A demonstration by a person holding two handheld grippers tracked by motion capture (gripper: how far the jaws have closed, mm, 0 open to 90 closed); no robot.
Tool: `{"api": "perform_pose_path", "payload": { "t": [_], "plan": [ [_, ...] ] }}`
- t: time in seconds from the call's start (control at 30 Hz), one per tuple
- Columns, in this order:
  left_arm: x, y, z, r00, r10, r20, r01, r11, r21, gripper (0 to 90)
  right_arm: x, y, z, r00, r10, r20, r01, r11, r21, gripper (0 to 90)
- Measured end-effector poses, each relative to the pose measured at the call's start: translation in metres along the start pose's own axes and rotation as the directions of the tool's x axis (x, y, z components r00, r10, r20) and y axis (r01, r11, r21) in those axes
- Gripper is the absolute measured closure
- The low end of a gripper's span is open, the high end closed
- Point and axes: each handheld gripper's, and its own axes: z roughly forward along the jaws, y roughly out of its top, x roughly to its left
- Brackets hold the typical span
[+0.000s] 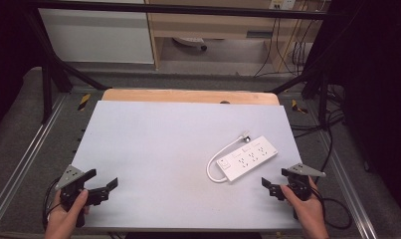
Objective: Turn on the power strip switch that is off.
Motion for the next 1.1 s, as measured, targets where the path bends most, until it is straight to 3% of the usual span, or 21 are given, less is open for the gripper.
{"api": "perform_pose_path", "payload": {
  "t": [0.27, 0.83, 1.1],
  "plan": [
    [-0.001, 0.000, 0.002, 0.9998, 0.015, 0.010, -0.015, 0.9998, 0.011, 7.6, 0.000, 0.002, -0.001, 0.9999, -0.004, 0.010, 0.004, 1.000, 0.001, 7.7],
    [0.000, -0.001, 0.004, 0.9998, 0.014, 0.011, -0.015, 0.9997, 0.022, 7.6, 0.002, 0.014, -0.004, 0.9998, -0.011, -0.018, 0.011, 1.000, 0.026, 5.5],
    [0.000, -0.001, 0.005, 0.9998, 0.016, 0.012, -0.016, 0.9996, 0.023, 7.7, 0.000, 0.015, -0.008, 1.0000, -0.004, 0.003, 0.004, 1.000, -0.014, 4.6]
  ]
}}
